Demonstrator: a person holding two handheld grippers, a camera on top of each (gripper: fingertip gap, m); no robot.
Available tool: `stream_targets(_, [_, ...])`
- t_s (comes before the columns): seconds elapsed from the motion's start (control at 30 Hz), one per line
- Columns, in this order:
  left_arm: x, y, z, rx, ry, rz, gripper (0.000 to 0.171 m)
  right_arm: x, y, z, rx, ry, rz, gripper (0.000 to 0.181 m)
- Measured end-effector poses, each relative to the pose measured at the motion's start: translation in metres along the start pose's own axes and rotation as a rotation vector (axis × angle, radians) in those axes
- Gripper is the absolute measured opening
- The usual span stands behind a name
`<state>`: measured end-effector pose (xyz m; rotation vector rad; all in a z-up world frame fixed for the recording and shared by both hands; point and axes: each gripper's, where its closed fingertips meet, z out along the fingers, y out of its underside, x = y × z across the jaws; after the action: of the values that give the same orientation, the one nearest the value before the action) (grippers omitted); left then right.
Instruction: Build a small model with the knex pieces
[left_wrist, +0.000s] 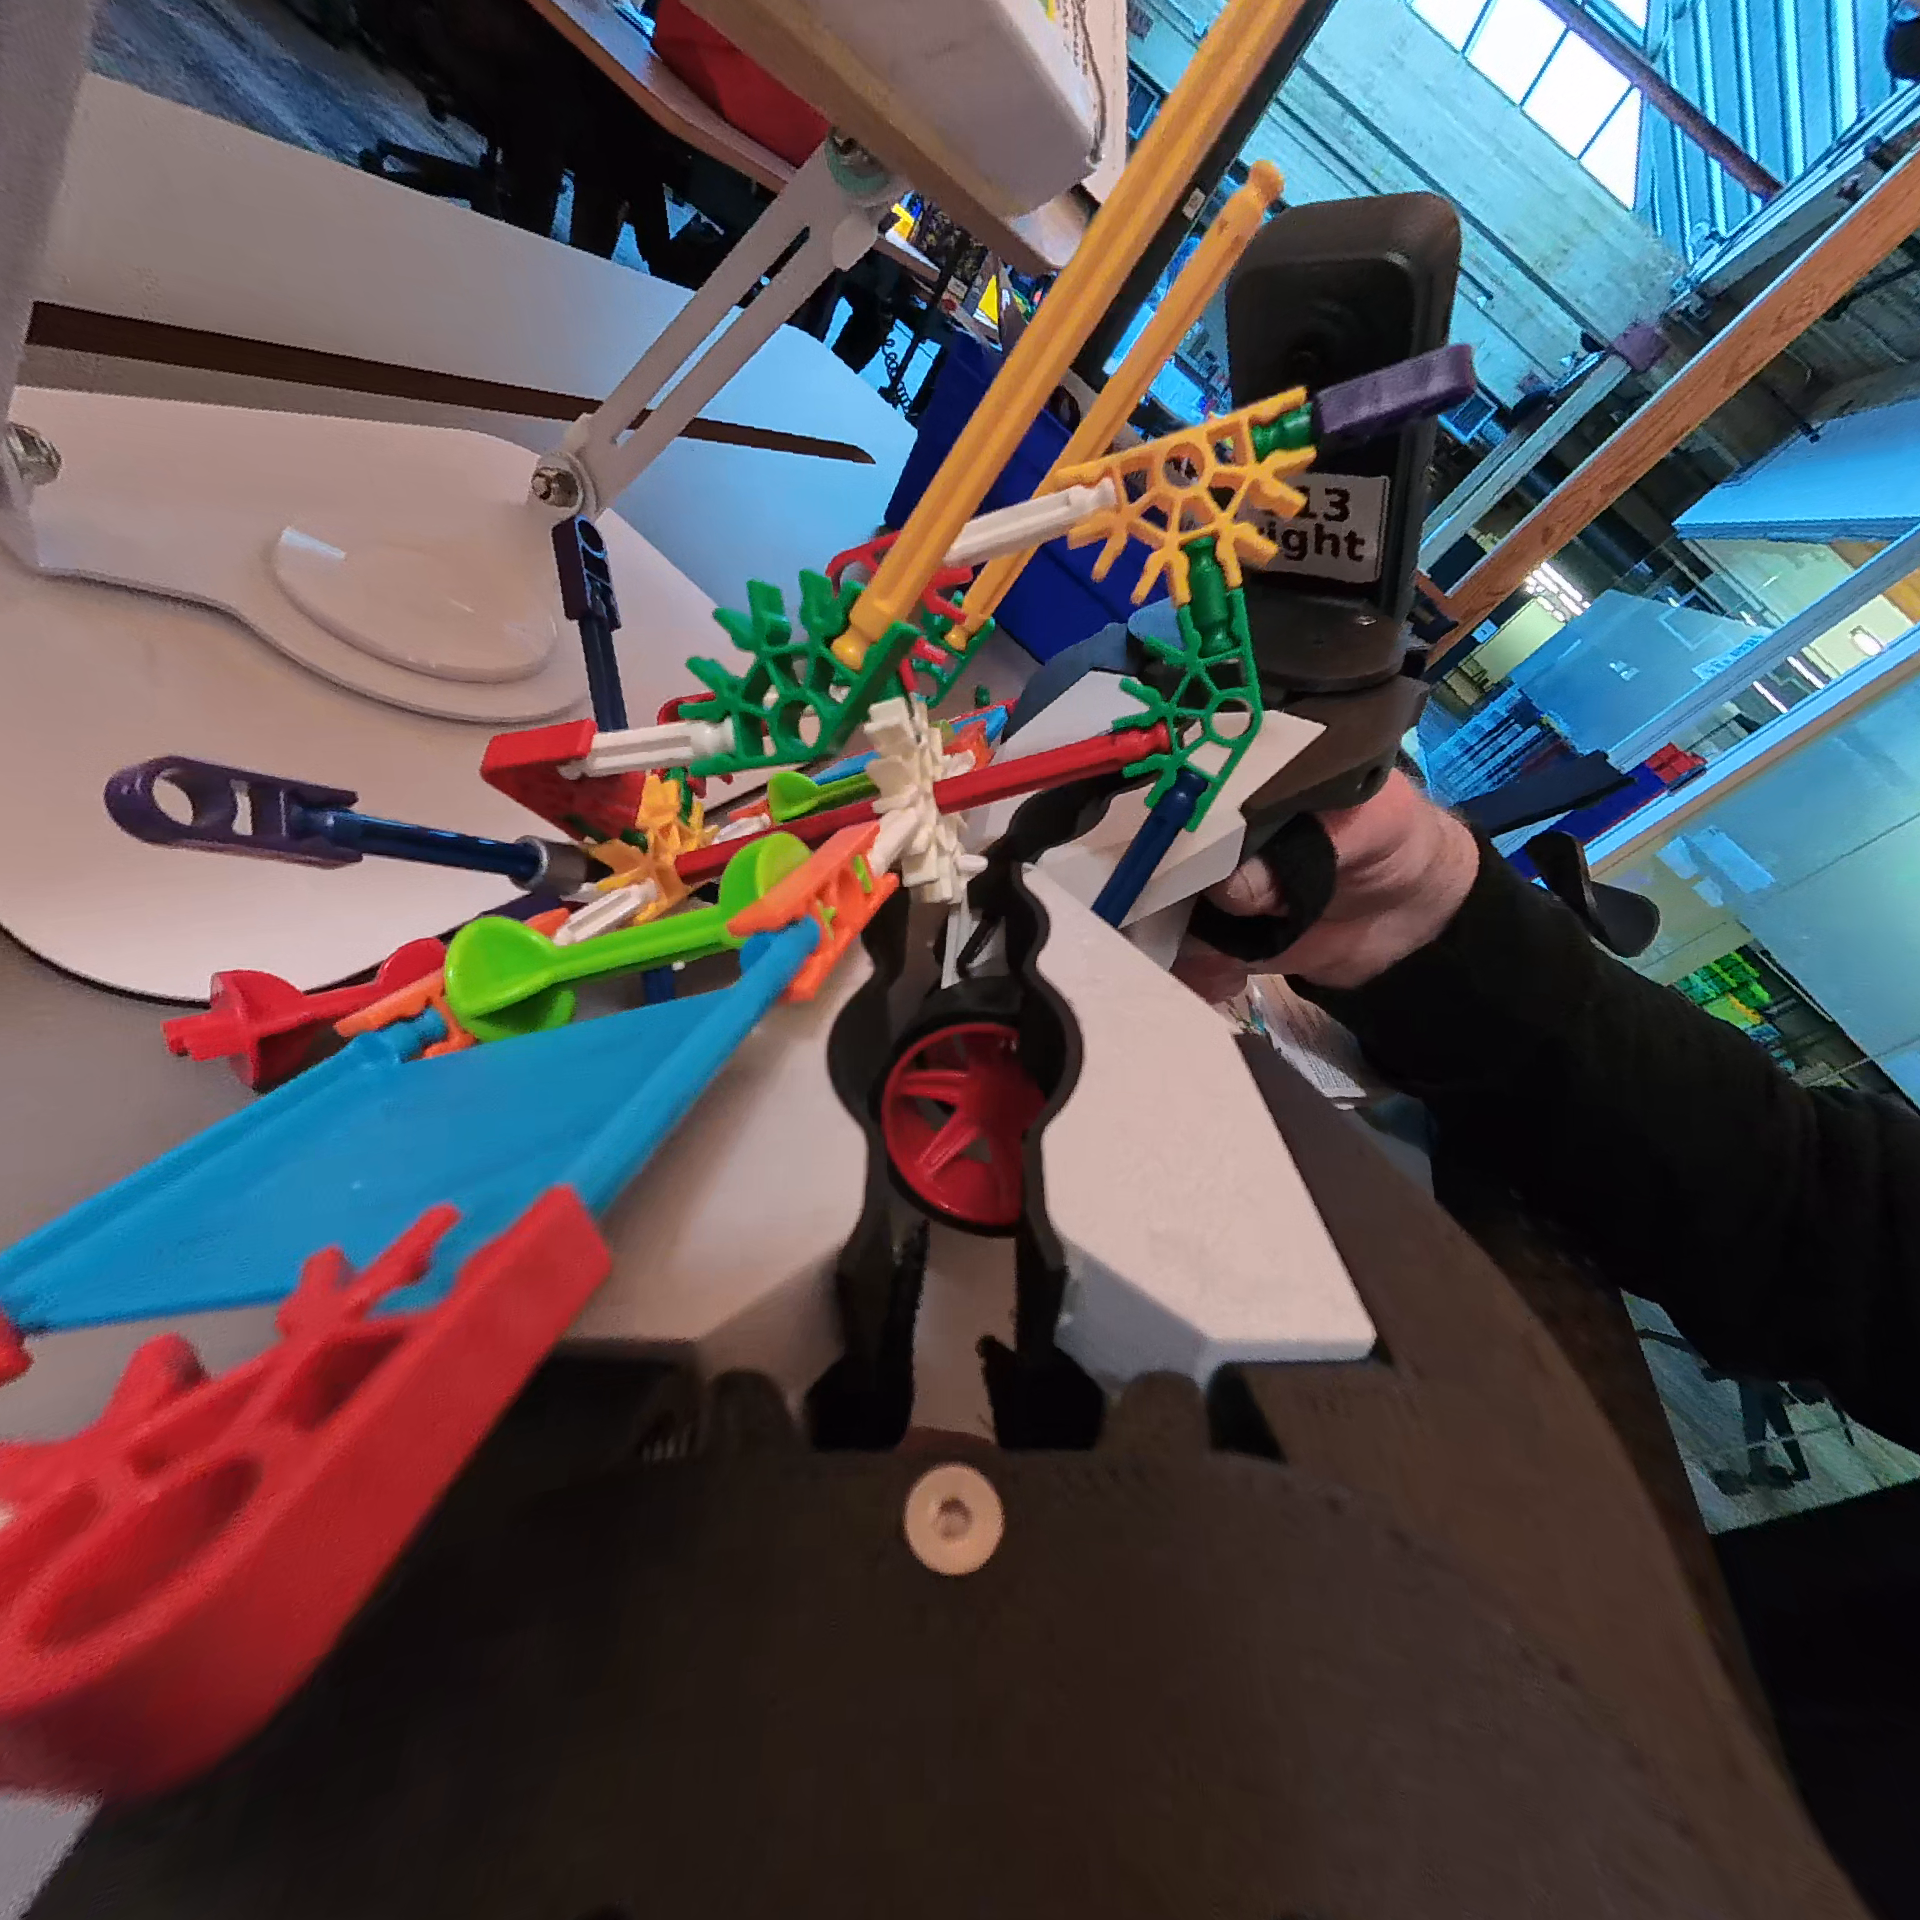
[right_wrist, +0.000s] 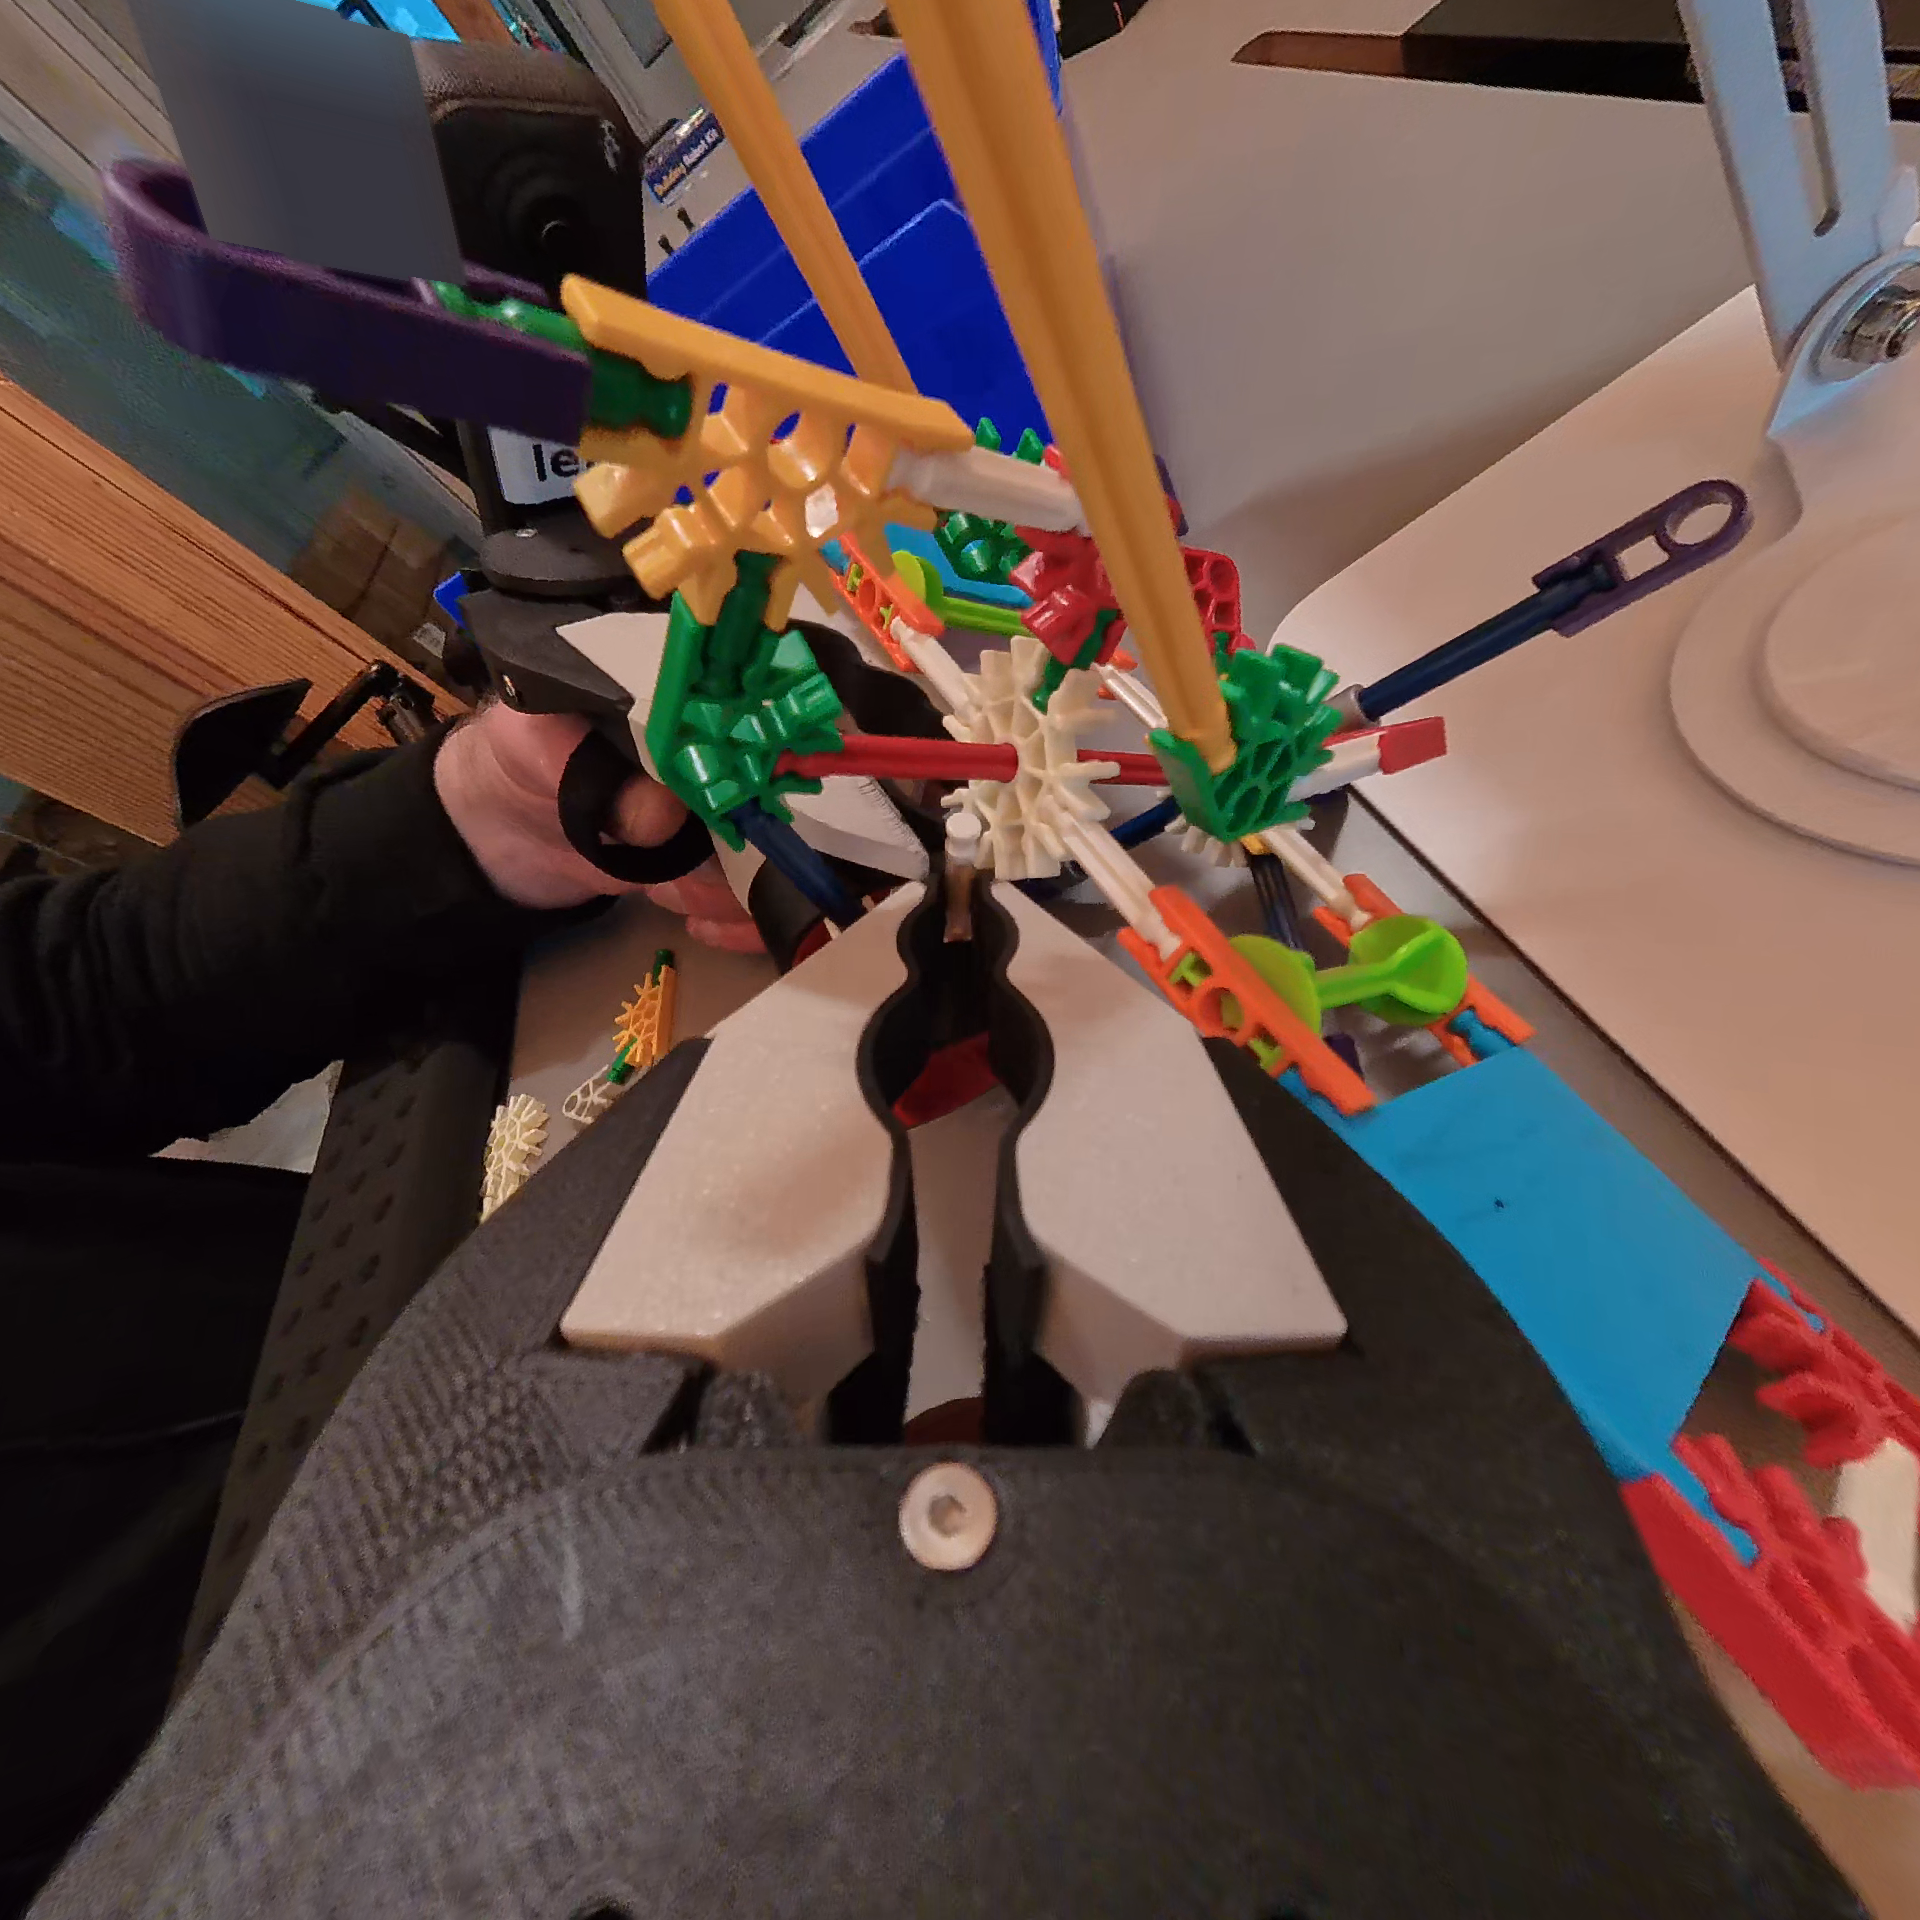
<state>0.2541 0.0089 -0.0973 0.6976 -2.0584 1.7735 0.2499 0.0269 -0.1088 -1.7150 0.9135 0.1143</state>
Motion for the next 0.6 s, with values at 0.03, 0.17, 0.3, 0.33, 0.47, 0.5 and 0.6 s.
stream_targets(0.03, [-0.0001,-0.0006,-0.0002,0.003,0.001,-0.003,0.016,0.0,-0.0004,0.0003,0.001,0.001,0.002,0.002])
stream_targets(0.17, [-0.0026,-0.0017,-0.0007,0.009,-0.003,-0.024,0.015,0.0,-0.0015,0.0008,-0.002,0.003,0.005,0.002])
stream_targets(0.3, [-0.0015,-0.0025,-0.0011,0.013,0.009,-0.027,0.019,-0.0003,-0.0023,0.001,-0.007,0.01,0.005,0.002])
stream_targets(0.33, [-0.0009,-0.0027,-0.001,0.015,0.01,-0.021,0.018,-0.0002,-0.0025,0.001,-0.009,0.013,0.004,0.002])
stream_targets(0.47, [-0.0008,-0.0021,-0.0007,0.012,0.008,-0.017,0.017,0.0006,-0.0015,0.0012,-0.017,0.022,0.01,0.002])
stream_targets(0.5, [-0.001,-0.0023,-0.0009,0.013,0.008,-0.019,0.017,0.0007,-0.0018,0.0015,-0.015,0.024,0.009,0.002])
stream_targets(0.6, [-0.0016,-0.0025,-0.0011,0.015,0.005,-0.02,0.015,0.0014,-0.0019,0.0019,-0.016,0.032,0.004,0.002])
